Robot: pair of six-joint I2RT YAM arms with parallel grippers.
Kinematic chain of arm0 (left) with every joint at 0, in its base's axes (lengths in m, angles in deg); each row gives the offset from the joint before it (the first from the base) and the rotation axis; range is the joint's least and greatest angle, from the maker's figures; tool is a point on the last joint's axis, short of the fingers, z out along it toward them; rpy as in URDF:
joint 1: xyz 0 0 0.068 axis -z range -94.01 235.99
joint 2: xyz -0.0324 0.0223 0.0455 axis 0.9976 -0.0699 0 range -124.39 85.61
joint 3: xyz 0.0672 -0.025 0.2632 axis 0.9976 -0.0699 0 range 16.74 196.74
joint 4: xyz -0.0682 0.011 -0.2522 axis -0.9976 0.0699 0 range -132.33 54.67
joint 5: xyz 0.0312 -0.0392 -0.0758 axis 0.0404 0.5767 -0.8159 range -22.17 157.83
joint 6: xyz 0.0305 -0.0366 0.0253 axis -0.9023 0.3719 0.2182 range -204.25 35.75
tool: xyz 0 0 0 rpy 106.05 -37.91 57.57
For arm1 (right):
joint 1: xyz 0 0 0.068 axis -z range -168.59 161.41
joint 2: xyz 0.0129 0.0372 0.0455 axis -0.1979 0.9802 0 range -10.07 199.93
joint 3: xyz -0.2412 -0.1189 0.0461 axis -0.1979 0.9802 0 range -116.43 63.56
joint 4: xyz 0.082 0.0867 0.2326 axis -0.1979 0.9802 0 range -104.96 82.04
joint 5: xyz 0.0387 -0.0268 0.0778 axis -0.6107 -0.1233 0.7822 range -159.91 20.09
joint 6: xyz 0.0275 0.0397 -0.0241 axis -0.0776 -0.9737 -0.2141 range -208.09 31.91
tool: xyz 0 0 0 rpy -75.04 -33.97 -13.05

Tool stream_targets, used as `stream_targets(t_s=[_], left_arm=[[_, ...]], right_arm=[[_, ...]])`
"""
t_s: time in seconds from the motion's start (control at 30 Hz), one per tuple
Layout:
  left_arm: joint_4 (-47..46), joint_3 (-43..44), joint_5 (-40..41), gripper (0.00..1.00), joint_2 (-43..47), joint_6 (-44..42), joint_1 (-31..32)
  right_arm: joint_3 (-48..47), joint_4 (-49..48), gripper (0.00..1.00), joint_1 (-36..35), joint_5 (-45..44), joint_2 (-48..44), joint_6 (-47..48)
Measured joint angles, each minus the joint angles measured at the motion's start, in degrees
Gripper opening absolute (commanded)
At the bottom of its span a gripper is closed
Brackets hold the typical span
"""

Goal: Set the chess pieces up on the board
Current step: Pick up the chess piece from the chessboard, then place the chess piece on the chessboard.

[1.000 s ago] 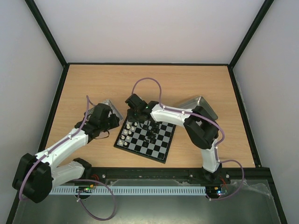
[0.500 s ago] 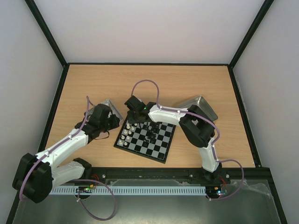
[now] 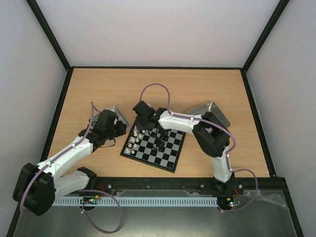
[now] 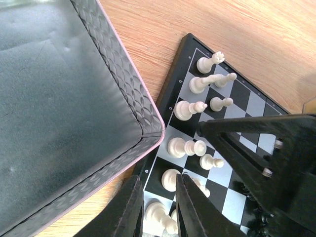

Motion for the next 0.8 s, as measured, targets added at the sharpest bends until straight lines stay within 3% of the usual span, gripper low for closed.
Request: stream_targets(t_s=[0.37, 0.67, 0.8], left_arm=[[-0.17, 0.00, 0.07, 0.22, 1.62, 0.09, -0.04], [-0.63, 0.00, 0.31, 0.23, 2.21, 0.09, -0.13], [-1.40, 0.00, 0.20, 0.23, 2.21, 0.26, -0.13]], right_arm=[[10.45, 0.26, 0.02, -0.04, -1.18, -17.07, -0.72], [25.68, 7.50, 0.02, -2.73, -8.37, -31.34, -5.22], [28.63, 8.87, 0.02, -2.38, -12.07, -33.29, -7.43]])
